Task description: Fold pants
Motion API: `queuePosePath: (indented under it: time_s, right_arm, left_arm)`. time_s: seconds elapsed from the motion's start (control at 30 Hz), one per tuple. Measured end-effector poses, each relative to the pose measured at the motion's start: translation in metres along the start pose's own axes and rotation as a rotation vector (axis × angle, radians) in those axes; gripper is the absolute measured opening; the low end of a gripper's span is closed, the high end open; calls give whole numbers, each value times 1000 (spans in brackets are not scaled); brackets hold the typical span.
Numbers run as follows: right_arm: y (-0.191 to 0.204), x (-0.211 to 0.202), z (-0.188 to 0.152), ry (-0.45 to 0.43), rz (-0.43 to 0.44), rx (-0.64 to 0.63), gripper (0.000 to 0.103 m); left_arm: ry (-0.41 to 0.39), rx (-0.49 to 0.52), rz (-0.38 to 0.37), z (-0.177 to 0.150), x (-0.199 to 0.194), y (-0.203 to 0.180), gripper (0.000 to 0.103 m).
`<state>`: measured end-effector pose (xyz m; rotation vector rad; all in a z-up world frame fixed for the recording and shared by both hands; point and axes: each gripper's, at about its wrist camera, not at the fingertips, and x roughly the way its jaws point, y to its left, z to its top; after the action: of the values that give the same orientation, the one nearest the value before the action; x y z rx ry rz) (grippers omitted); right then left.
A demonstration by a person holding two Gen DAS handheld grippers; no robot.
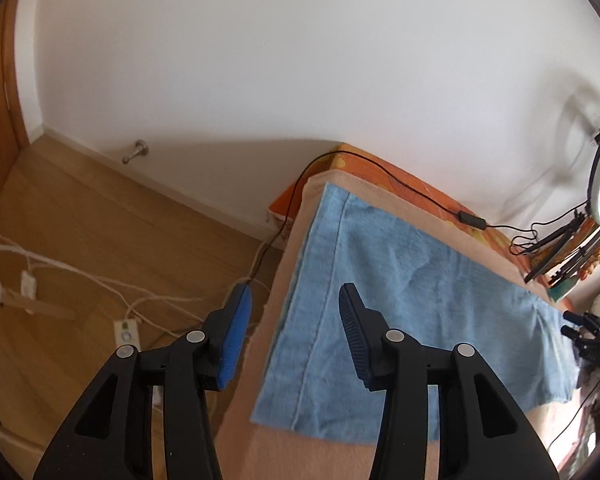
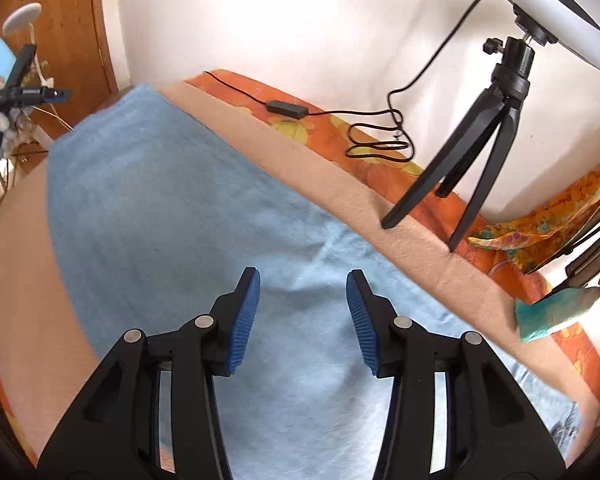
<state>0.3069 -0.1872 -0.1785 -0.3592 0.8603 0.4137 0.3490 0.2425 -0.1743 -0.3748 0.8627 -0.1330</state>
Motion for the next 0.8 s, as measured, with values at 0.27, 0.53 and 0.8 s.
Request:
queuePosePath:
  time_s: [0.27, 0.53, 0.8]
  right_arm:
    - [68, -30, -3, -55, 56, -51, 48]
    - [82, -56, -4, -89, 42, -51, 48]
    - [75, -68, -3, -106, 33, -24, 48]
  left_arm:
    - [50, -307, -111, -59, -4, 15, 46]
    - [54, -446, -94, -71, 11, 28, 47]
    - [5, -480, -154, -60, 26, 26, 50]
